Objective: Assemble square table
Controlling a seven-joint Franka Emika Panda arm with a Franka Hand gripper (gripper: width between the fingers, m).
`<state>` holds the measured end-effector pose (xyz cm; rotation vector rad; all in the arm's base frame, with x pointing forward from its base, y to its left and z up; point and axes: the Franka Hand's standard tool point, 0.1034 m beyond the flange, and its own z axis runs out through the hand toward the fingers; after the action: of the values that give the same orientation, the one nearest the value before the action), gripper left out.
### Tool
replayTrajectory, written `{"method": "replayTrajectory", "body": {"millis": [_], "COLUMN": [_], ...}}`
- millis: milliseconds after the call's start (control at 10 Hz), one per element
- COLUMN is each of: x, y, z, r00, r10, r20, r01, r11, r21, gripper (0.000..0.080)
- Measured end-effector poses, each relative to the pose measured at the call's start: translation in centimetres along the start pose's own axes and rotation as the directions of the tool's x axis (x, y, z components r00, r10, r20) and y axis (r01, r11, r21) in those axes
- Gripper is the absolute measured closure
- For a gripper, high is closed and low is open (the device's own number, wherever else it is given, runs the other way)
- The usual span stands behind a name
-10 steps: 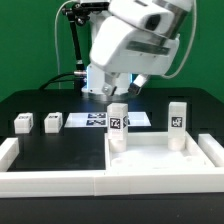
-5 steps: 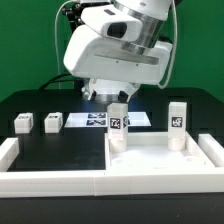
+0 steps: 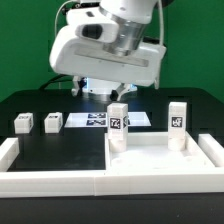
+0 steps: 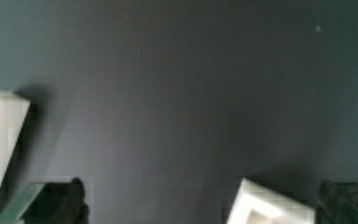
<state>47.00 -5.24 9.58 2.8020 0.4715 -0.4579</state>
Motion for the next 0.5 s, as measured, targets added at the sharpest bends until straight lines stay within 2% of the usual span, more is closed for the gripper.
{"method": "replayTrajectory", "body": {"millis": [100, 200, 300, 400, 500], "x": [-1.2, -2.1, -2.8, -3.2, -3.3], "y": [1.0, 2.2, 3.5, 4.6, 5.1], "z": [0.8, 2.0, 3.5, 5.3, 6.8], "r00": [1.0, 0.999, 0.999, 0.999, 0.999], "r10": [-0.003, -0.032, -0.037, -0.039, -0.025], "r20": [0.015, 0.018, 0.024, 0.023, 0.022], "r01": [0.002, 0.031, 0.034, 0.035, 0.022], "r11": [0.999, 0.996, 0.993, 0.991, 0.992], "r21": [0.034, 0.081, 0.115, 0.127, 0.126], "gripper": [0.0151, 0.0151, 0.0151, 0.0151, 0.0151]}}
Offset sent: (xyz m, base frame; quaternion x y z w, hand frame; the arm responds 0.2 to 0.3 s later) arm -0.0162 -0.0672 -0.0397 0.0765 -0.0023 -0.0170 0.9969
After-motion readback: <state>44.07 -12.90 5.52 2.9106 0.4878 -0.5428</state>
